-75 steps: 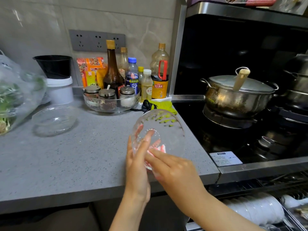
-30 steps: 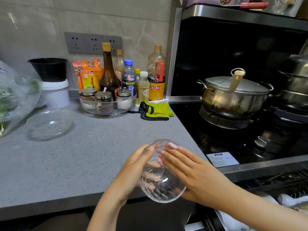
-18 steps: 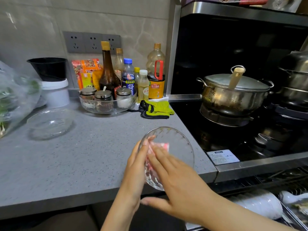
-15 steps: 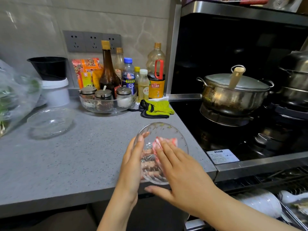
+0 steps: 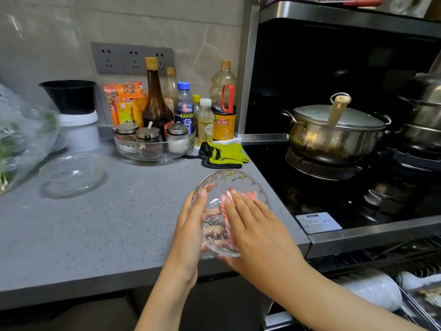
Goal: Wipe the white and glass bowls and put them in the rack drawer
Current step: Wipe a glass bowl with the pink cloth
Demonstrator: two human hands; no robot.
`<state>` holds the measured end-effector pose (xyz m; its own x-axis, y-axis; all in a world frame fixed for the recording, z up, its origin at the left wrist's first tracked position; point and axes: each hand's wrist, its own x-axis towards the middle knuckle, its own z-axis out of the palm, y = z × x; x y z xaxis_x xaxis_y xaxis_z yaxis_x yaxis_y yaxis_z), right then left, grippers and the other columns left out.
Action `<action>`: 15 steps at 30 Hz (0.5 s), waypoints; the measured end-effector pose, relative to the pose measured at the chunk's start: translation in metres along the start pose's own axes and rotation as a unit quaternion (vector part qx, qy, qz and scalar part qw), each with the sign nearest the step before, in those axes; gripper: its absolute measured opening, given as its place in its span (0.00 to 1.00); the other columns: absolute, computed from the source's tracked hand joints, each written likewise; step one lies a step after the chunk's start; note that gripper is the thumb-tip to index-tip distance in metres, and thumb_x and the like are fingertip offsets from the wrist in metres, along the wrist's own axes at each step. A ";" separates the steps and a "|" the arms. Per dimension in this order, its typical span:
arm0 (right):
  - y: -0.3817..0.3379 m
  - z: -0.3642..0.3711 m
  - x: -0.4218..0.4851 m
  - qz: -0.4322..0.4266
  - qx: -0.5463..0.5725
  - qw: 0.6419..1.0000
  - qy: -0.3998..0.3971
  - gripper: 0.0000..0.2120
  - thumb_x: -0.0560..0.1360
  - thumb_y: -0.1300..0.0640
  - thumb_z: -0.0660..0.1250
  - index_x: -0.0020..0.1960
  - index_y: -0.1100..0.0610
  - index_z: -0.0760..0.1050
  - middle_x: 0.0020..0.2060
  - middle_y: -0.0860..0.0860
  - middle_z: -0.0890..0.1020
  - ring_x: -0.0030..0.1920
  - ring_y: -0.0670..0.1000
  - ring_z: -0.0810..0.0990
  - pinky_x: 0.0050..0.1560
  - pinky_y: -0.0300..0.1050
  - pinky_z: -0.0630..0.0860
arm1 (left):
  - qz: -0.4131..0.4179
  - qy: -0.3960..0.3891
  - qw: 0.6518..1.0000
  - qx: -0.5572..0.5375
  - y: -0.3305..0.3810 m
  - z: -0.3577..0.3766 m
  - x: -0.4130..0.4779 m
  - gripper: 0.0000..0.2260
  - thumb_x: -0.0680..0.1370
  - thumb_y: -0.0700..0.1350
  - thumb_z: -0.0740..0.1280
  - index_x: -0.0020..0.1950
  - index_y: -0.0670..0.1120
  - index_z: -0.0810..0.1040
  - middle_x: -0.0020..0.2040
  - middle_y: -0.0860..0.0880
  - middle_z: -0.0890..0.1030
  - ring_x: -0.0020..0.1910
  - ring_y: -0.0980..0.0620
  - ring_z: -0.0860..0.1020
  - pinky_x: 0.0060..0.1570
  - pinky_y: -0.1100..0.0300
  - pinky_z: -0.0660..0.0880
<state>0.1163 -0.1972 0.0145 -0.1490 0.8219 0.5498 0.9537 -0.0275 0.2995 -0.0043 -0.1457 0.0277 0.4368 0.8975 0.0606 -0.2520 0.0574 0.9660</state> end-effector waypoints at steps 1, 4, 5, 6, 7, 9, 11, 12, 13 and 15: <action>0.000 0.002 -0.001 -0.012 -0.005 1.000 0.017 0.41 0.53 0.44 0.81 0.59 0.65 0.79 0.58 0.62 0.80 0.56 0.58 0.82 0.53 0.53 0.80 | 0.004 0.006 1.000 0.002 0.002 -0.002 0.000 0.19 0.69 0.65 0.59 0.56 0.66 0.78 0.62 0.55 0.78 0.62 0.50 0.77 0.60 0.45 0.75; 0.002 0.004 0.000 -0.057 0.060 0.995 0.062 0.31 0.48 0.58 0.84 0.50 0.56 0.85 0.48 0.52 0.86 0.39 0.50 0.85 0.37 0.40 0.79 | 0.009 0.024 0.999 -0.021 0.005 -0.005 0.002 0.18 0.69 0.64 0.59 0.56 0.65 0.78 0.62 0.51 0.79 0.59 0.48 0.79 0.52 0.50 0.78; 0.004 0.001 0.002 -0.067 0.096 0.991 0.069 0.28 0.48 0.57 0.85 0.48 0.54 0.85 0.46 0.49 0.86 0.35 0.48 0.84 0.31 0.37 0.77 | 0.007 0.025 0.999 -0.034 0.005 -0.006 0.003 0.18 0.71 0.63 0.59 0.57 0.63 0.78 0.59 0.49 0.81 0.56 0.47 0.81 0.47 0.52 0.79; 0.007 0.000 0.003 -0.081 0.124 0.986 0.082 0.25 0.51 0.57 0.84 0.47 0.52 0.85 0.44 0.47 0.86 0.32 0.48 0.83 0.27 0.36 0.75 | 0.004 0.020 0.999 -0.041 0.008 -0.006 0.002 0.18 0.72 0.62 0.59 0.59 0.61 0.77 0.56 0.47 0.83 0.53 0.47 0.82 0.44 0.53 0.79; 0.010 -0.004 0.005 -0.095 0.145 0.981 0.085 0.19 0.55 0.57 0.82 0.46 0.51 0.85 0.43 0.46 0.86 0.31 0.48 0.83 0.25 0.36 0.74 | 0.003 0.010 0.999 -0.043 0.011 -0.006 0.002 0.18 0.73 0.61 0.58 0.59 0.60 0.77 0.55 0.47 0.83 0.52 0.46 0.83 0.43 0.53 0.79; 0.017 -0.010 0.009 -0.116 0.176 0.975 0.072 0.09 0.64 0.57 0.75 0.43 0.50 0.83 0.39 0.45 0.85 0.30 0.49 0.82 0.24 0.38 0.74 | 0.005 -0.007 0.999 -0.037 0.014 -0.008 0.002 0.19 0.72 0.62 0.59 0.61 0.60 0.77 0.57 0.45 0.82 0.52 0.46 0.83 0.44 0.53 0.79; 0.023 -0.018 0.011 -0.103 0.205 0.972 0.047 0.03 0.70 0.54 0.71 0.38 0.49 0.81 0.29 0.45 0.81 0.27 0.48 0.78 0.24 0.40 0.72 | 0.006 -0.024 0.998 -0.053 0.017 -0.009 0.004 0.22 0.73 0.64 0.60 0.63 0.58 0.76 0.62 0.45 0.79 0.53 0.46 0.82 0.49 0.52 0.78; 0.027 -0.022 0.012 -0.080 0.232 0.968 0.045 0.07 0.72 0.52 0.70 0.35 0.50 0.79 0.27 0.46 0.78 0.25 0.46 0.74 0.24 0.41 0.71 | 0.005 -0.031 0.997 -0.070 0.019 -0.009 0.005 0.24 0.73 0.66 0.61 0.65 0.57 0.75 0.64 0.47 0.77 0.56 0.47 0.81 0.52 0.50 0.78; 0.029 -0.030 0.012 -0.050 0.291 0.955 0.022 0.06 0.72 0.52 0.71 0.36 0.50 0.78 0.28 0.46 0.78 0.26 0.44 0.73 0.26 0.41 0.72 | 0.005 -0.035 0.996 -0.088 0.019 -0.009 0.007 0.26 0.73 0.67 0.60 0.67 0.56 0.74 0.66 0.49 0.77 0.59 0.47 0.80 0.55 0.48 0.77; 0.032 -0.047 0.015 0.011 0.477 0.878 -0.042 0.04 0.70 0.54 0.75 0.43 0.49 0.81 0.35 0.44 0.83 0.33 0.41 0.80 0.36 0.39 0.78 | 0.000 -0.047 0.990 -0.130 0.020 -0.007 0.010 0.29 0.73 0.69 0.56 0.66 0.54 0.74 0.65 0.50 0.78 0.62 0.48 0.78 0.59 0.47 0.76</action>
<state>0.1322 -0.2122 0.0691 -0.1462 0.8672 0.4761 0.7472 0.4122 -0.5213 -0.0113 -0.1328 0.0460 0.5122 0.8536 0.0950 -0.4601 0.1792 0.8696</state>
